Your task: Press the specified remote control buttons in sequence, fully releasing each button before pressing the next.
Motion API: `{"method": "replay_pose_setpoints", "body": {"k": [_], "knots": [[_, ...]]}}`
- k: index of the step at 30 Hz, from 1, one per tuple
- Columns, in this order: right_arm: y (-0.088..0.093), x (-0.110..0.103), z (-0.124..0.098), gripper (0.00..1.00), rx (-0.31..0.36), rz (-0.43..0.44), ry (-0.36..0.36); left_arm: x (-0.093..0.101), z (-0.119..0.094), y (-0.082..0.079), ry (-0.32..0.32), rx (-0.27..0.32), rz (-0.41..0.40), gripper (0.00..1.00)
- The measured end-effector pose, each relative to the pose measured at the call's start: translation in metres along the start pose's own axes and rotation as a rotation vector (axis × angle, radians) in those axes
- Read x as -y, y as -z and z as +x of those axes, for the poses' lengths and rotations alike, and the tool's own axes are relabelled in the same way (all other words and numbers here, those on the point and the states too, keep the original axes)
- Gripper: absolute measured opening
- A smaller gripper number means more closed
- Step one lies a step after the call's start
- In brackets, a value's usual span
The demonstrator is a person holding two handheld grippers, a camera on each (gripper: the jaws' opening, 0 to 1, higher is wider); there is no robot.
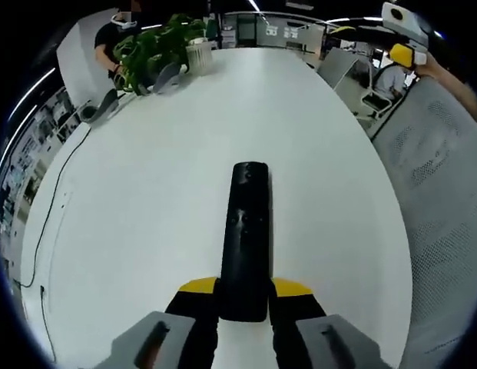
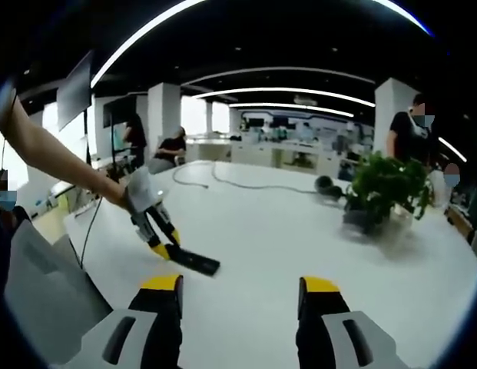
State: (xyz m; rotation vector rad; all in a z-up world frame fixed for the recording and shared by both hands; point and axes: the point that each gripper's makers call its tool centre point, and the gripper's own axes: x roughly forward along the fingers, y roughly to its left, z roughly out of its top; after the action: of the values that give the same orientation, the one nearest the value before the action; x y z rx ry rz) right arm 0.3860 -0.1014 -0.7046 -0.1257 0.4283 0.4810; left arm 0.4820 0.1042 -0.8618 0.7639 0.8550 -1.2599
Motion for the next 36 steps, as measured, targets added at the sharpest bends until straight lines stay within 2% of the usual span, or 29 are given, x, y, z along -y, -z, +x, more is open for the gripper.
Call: {"method": "replay_pose_setpoints", "body": {"k": [10,19,36], "knots": [[0.001,-0.004,0.001,0.57,-0.008,-0.008,-0.017,0.003,-0.001,0.002,0.004,-0.008,-0.029,0.24],[0.003,-0.009,0.003,0.55,-0.019,-0.021,-0.042,0.025,-0.004,0.007,0.019,-0.001,-0.011,0.24],[0.012,-0.022,0.007,0.53,-0.081,-0.078,-0.091,0.064,-0.011,0.019,0.022,-0.005,-0.005,0.24]]}}
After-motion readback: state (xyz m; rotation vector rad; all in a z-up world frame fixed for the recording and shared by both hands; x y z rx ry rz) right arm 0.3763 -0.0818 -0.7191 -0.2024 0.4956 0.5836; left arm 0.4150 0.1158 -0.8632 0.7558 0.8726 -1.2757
